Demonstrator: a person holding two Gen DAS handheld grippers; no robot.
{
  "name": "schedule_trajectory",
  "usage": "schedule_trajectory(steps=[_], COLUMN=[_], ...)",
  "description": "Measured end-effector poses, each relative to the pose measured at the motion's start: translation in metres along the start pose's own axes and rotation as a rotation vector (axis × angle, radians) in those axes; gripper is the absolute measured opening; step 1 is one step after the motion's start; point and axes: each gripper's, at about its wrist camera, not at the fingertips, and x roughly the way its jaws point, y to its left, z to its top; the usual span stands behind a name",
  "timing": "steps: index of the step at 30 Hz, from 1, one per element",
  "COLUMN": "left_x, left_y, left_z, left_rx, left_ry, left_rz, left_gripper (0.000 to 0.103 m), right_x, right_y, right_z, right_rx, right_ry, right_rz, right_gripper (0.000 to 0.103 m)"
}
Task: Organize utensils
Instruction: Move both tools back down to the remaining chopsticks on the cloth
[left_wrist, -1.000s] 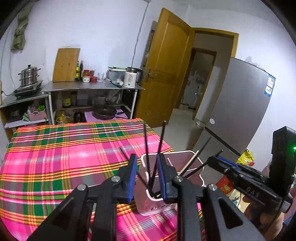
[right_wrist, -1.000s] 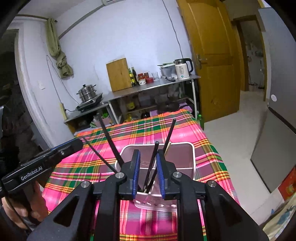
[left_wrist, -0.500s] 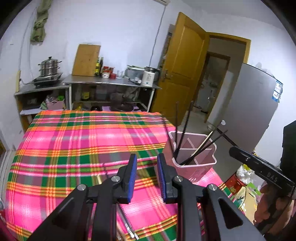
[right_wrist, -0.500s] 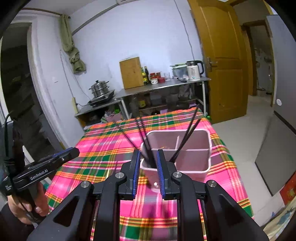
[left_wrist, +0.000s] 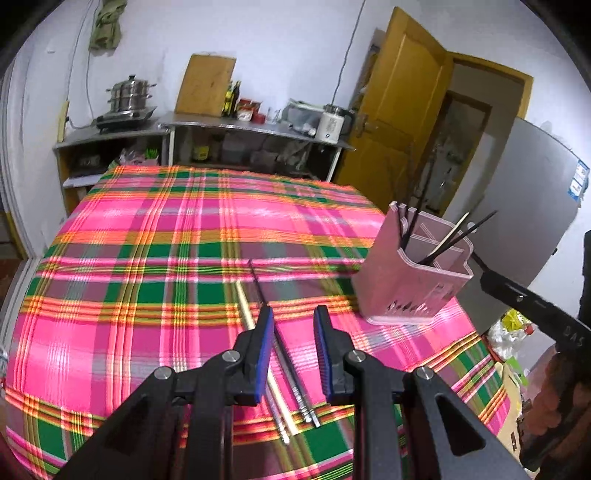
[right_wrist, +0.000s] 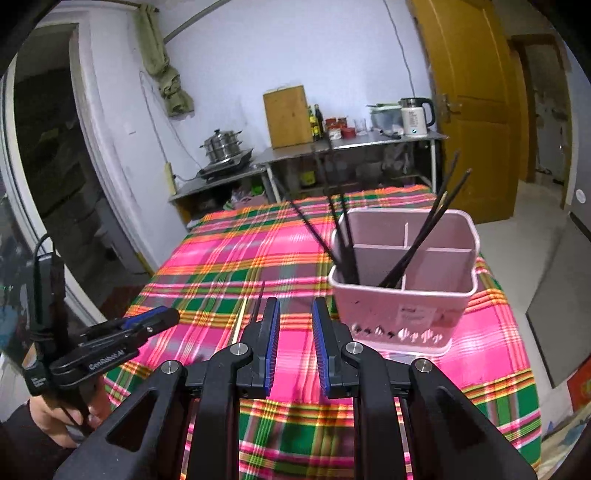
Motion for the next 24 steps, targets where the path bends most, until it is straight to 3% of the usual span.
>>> schedule_trajectory(steps=[15, 24], left_x=[0.072, 0.103], left_y=[0.032, 0.034], left_z=[-0.032, -0.030], left_rx=[-0.057, -0.049], left_ry=[0.149, 0.171], left_rz=[0.088, 0.116], left_gripper=[0.023, 0.024], right_x=[0.055, 0.078], right_y=[0.011, 0.009], right_z=[-0.027, -0.037], right_rx=[-0.019, -0.013], right_ry=[0.137, 0.184], right_rz=[0.038, 0.043], right_gripper=[0.018, 0.018])
